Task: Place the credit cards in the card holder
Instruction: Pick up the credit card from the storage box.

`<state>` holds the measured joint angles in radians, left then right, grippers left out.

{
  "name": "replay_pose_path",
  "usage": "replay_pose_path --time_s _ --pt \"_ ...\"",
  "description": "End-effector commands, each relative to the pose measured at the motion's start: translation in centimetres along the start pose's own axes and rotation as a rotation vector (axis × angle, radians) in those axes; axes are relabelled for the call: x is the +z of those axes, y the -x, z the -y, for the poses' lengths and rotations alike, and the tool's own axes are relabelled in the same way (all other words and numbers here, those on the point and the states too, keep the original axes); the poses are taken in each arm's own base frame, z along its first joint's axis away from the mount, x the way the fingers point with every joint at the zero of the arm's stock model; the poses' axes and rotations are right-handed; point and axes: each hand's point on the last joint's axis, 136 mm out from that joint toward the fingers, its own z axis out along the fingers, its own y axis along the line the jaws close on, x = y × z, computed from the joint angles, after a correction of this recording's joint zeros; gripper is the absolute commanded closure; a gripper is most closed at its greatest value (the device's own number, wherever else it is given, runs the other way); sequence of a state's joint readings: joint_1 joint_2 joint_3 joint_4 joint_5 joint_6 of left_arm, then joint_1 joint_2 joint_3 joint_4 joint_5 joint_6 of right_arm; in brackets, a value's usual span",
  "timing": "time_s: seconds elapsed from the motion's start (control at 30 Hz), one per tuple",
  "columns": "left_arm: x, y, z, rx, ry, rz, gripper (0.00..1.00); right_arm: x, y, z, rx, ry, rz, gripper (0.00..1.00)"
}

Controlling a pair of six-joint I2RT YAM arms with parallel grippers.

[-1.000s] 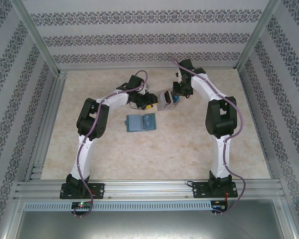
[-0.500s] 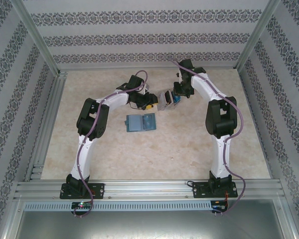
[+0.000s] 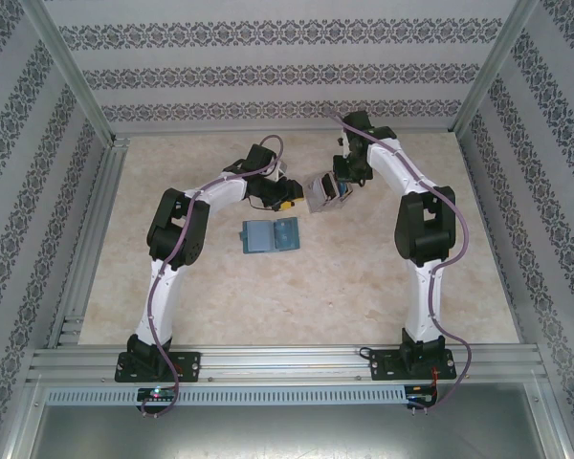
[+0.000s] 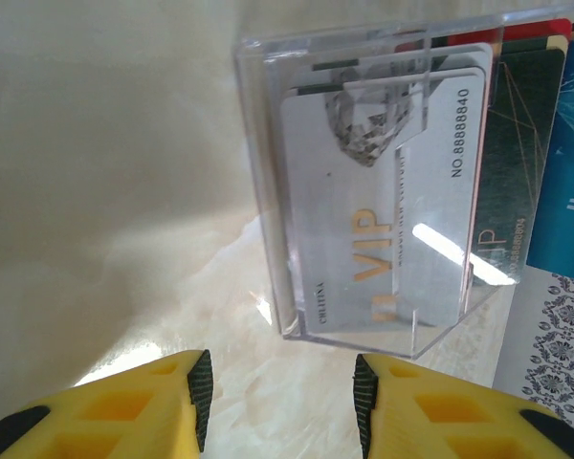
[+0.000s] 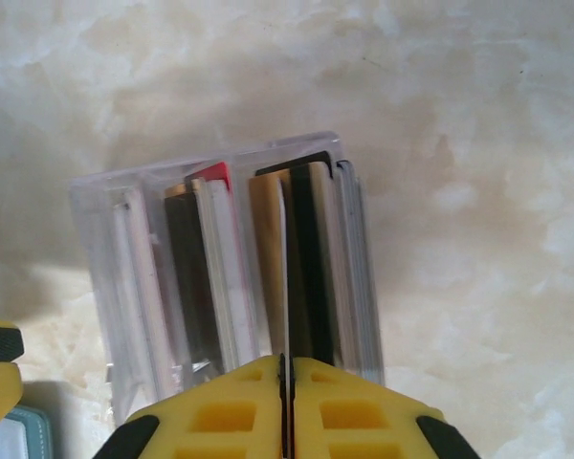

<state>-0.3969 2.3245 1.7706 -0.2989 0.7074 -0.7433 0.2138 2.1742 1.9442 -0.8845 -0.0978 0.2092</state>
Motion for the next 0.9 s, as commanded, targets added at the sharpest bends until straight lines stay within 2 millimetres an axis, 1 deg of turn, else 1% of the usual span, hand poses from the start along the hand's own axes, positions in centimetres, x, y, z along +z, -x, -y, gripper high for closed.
replay_pose_path --time_s 0.0,0.1,0.2,0.3,0.43,0.6,0.7,0.87 --pt "0.0 0.5 -0.2 0.0 -0.023 0.007 0.55 -4.0 1.2 -1.4 -0.009 0.055 0.073 0.91" --pt "-0.5 0.6 0.0 0.007 -0.022 0.017 0.55 -5.7 1.6 -2.5 0.003 0.126 0.112 0.94" --pt "-1.1 0.8 0.2 0.013 -0.026 0.024 0.55 -6.9 1.6 -3.6 0.015 0.196 0.116 0.95" --pt "-2.1 0.9 0.4 0.022 -0.027 0.044 0.55 -8.2 1.6 -4.4 0.02 0.242 0.137 0.95" --pt "-3.9 0.9 -0.1 0.023 -0.037 0.072 0.55 -9.5 1.0 -5.7 0.027 0.318 0.169 0.95" --pt "-6.4 0.7 -0.9 0.026 -0.04 0.128 0.55 -10.6 -0.8 -8.5 0.04 0.479 0.185 0.96" --pt "-7.8 0.6 -1.4 0.035 -0.022 0.152 0.55 -10.7 -2.3 -10.3 0.051 0.577 0.182 0.96" --pt "-10.1 0.3 -2.9 0.038 0.022 0.196 0.55 -9.9 -4.9 -12.9 0.069 0.686 0.155 0.95"
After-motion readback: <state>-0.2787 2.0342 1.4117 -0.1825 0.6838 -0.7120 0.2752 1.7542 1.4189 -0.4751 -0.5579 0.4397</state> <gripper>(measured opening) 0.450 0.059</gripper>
